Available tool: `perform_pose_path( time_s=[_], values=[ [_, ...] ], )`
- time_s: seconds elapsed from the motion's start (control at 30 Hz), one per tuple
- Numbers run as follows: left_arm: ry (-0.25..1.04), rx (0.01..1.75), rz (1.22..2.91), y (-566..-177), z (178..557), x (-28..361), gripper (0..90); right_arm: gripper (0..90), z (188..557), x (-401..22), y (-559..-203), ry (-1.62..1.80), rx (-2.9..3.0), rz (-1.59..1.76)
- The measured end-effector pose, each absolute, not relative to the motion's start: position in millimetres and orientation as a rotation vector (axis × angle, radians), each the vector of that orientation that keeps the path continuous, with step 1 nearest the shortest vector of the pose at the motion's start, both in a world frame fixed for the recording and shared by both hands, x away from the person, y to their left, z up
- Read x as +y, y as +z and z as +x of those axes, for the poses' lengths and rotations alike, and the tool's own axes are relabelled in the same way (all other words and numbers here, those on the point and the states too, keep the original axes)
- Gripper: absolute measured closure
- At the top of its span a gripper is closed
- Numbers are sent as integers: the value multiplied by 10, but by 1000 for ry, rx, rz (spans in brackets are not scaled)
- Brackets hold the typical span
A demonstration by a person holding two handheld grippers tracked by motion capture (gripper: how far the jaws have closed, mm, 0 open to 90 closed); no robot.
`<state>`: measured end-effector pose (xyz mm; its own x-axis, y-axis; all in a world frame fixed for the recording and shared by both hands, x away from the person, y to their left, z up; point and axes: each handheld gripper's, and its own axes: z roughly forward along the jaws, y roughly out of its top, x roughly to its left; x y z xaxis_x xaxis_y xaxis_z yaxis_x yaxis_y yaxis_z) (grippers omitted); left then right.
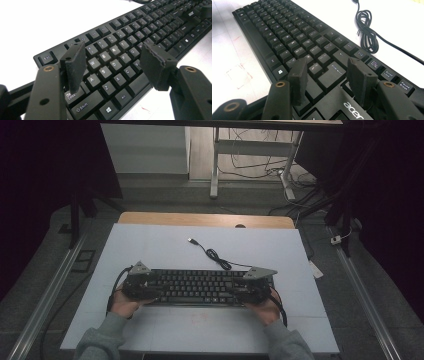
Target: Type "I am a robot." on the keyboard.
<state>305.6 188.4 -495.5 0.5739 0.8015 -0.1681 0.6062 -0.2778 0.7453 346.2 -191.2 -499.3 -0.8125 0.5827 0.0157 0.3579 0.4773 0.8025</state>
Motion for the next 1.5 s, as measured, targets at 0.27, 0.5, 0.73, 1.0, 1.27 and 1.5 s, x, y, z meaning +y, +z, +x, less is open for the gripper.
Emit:
perform_pose_path(
  time_s=[0.27,0.5,0.73,1.0,1.27,1.5],
  values=[
    [328,1138,2008,-4963,3058,1890,399,512,3462,-1913,-4994,1243,2468,804],
    [333,1141,2017,-4969,3061,1901,433,512,3464,-1915,-4994,1237,2470,805],
    [339,1144,2035,-4985,3066,1910,502,512,3466,-1917,-4996,1233,2471,807],
    [356,1155,2087,-5022,3079,1916,716,512,3468,-1917,-4999,1233,2474,806],
    [353,1166,2138,-5070,3102,1924,886,512,3469,-1918,-4999,1232,2472,805],
    [361,1182,2166,-5160,3144,1877,887,512,3471,-1919,-5002,1229,2470,805]
  ],
)
